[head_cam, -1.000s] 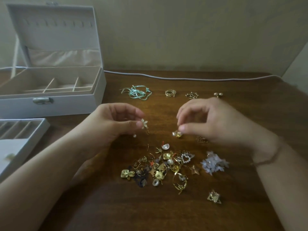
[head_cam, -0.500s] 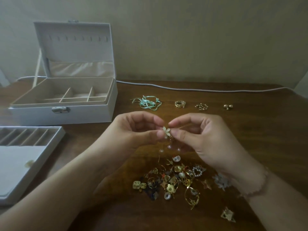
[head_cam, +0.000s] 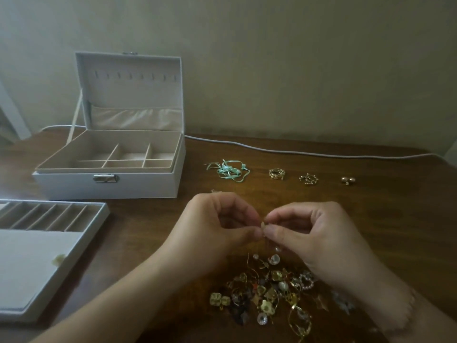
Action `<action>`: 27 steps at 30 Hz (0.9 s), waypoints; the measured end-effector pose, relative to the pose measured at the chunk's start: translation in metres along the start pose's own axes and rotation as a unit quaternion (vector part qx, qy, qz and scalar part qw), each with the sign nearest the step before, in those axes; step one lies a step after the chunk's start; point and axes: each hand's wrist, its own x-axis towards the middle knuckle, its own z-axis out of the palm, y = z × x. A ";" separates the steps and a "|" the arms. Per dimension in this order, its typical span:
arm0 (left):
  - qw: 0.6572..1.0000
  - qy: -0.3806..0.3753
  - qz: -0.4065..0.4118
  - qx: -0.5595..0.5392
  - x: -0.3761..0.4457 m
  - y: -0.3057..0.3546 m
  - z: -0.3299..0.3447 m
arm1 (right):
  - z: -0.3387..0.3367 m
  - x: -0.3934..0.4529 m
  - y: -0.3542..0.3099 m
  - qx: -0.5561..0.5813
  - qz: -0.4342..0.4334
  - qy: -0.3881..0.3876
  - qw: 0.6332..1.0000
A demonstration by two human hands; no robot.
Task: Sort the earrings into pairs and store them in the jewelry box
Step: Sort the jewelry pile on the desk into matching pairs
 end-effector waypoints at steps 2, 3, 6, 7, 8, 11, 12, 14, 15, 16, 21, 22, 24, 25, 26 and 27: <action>1.000 -0.011 -0.004 0.001 0.000 0.000 -0.002 | -0.003 0.001 -0.002 -0.002 -0.010 0.001 1.000; 1.000 -0.013 -0.007 0.014 0.001 0.000 -0.004 | -0.006 0.003 -0.003 -0.001 -0.013 0.007 1.000; 0.983 0.046 -0.001 0.178 0.006 -0.009 -0.018 | -0.015 0.020 -0.008 0.011 0.014 0.025 1.000; 0.969 0.078 0.000 0.236 0.009 -0.012 -0.024 | -0.018 0.030 -0.009 0.010 0.031 0.022 0.999; 0.956 0.105 -0.001 0.274 0.011 -0.015 -0.029 | -0.020 0.041 -0.010 0.006 0.048 0.016 0.999; 0.945 0.131 -0.022 0.300 0.016 -0.022 -0.040 | -0.017 0.078 -0.007 -0.041 0.112 -0.011 0.993; 0.944 0.129 -0.027 0.301 0.017 -0.022 -0.041 | -0.014 0.089 -0.004 -0.064 0.136 -0.023 0.988; 0.945 0.121 -0.027 0.301 0.017 -0.023 -0.041 | -0.008 0.107 -0.001 -0.074 0.186 -0.051 0.978; 0.947 0.118 -0.025 0.299 0.017 -0.023 -0.041 | -0.006 0.114 -0.001 -0.062 0.211 -0.066 0.973; 0.948 0.115 -0.022 0.297 0.017 -0.023 -0.040 | -0.004 0.119 -0.001 -0.051 0.232 -0.080 0.968; 0.950 0.104 -0.008 0.294 0.018 -0.024 -0.040 | -0.006 0.136 0.000 -0.094 0.286 -0.107 0.948; 0.951 0.103 -0.006 0.293 0.018 -0.024 -0.040 | -0.007 0.138 0.001 -0.099 0.296 -0.111 0.943; 0.952 0.100 -0.005 0.291 0.018 -0.024 -0.039 | -0.011 0.138 0.003 -0.126 0.304 -0.118 0.937; 0.952 0.098 -0.004 0.291 0.018 -0.024 -0.039 | -0.014 0.137 0.003 -0.142 0.302 -0.123 0.935; 0.951 0.096 -0.002 0.293 0.018 -0.025 -0.039 | -0.016 0.135 0.003 -0.153 0.299 -0.133 0.933; 0.951 0.093 0.001 0.294 0.018 -0.025 -0.039 | -0.019 0.133 0.003 -0.159 0.295 -0.147 0.931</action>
